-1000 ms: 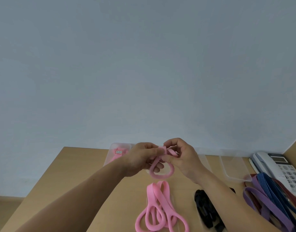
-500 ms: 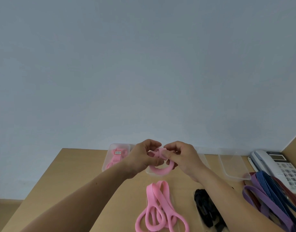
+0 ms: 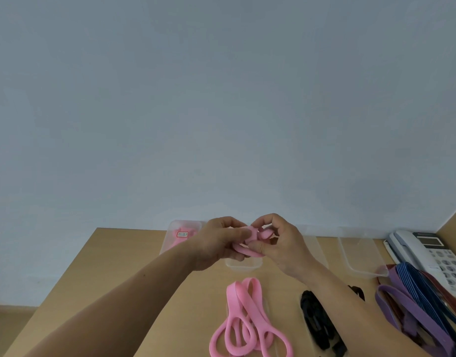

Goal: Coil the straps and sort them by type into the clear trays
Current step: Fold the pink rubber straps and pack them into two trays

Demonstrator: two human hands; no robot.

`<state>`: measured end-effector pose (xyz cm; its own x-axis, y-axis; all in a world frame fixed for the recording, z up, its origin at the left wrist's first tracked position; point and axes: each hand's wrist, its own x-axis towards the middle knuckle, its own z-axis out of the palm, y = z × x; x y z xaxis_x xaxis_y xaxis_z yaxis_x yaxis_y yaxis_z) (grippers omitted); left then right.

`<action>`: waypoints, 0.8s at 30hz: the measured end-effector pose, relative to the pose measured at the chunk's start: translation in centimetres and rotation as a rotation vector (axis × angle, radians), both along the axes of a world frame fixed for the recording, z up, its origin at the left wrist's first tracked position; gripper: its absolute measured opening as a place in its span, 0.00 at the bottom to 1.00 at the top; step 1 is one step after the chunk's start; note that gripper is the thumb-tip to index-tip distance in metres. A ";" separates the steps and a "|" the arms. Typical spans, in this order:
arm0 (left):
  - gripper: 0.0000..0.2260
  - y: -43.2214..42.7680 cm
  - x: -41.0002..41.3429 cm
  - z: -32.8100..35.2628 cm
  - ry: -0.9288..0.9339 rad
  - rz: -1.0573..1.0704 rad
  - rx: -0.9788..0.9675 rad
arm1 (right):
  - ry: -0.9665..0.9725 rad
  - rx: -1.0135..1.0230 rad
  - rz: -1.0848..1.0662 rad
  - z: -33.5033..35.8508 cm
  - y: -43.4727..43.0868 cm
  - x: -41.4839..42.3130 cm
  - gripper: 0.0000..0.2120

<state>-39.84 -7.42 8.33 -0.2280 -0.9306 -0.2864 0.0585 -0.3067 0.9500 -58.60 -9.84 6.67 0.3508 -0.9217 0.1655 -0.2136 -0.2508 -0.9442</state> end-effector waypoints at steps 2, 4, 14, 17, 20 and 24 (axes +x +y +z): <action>0.13 0.0 0.0 0.0 0.035 0.020 -0.023 | -0.008 0.006 -0.004 0.1 -0.1 -0.2 0.14; 0.17 0.0 0.2 0.0 0.064 0.059 -0.049 | -0.026 0.033 0.005 0.3 -0.3 -0.4 0.13; 0.22 0.2 0.0 -1.1 -0.118 0.049 -0.237 | -0.088 0.217 0.018 0.1 -1.0 -0.1 0.08; 0.26 0.1 0.2 -1.1 -0.035 0.063 -0.140 | -0.096 0.172 -0.003 -0.1 -1.0 0.0 0.09; 0.22 0.0 0.6 -1.2 0.054 0.090 -0.081 | -0.097 0.153 -0.012 -0.3 -1.0 0.3 0.10; 0.10 -0.2 1.5 -1.8 0.039 0.116 -0.050 | 0.047 0.033 -0.023 -1.1 -0.7 1.0 0.10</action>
